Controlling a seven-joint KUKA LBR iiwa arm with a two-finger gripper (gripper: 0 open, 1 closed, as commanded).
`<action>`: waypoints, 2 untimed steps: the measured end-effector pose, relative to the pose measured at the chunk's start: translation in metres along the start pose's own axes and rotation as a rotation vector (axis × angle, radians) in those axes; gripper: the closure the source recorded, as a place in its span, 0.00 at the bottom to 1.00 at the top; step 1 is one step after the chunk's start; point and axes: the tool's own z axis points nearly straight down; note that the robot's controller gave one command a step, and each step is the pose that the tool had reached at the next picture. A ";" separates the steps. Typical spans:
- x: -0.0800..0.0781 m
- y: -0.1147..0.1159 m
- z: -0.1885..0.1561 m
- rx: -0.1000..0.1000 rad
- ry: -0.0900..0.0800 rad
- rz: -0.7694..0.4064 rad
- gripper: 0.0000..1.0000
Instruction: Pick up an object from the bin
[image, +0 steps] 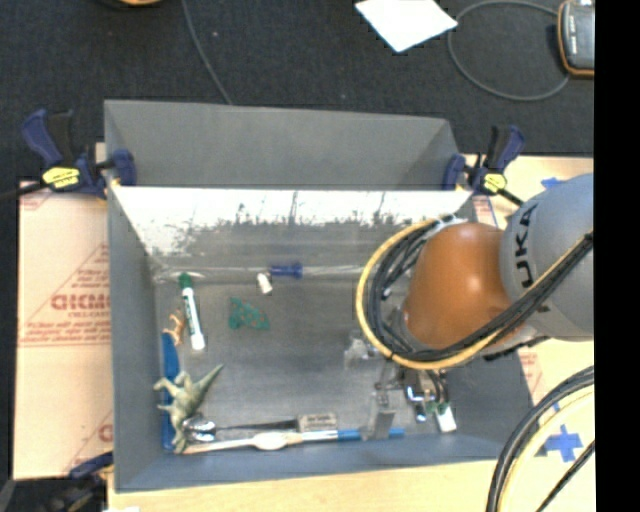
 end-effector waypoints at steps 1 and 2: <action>-0.002 0.000 -0.003 0.000 -0.008 0.000 0.00; -0.019 0.095 0.069 -0.002 -0.008 -0.140 0.00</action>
Offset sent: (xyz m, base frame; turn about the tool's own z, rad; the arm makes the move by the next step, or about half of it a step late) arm 0.0183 0.0919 -0.0677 -0.1325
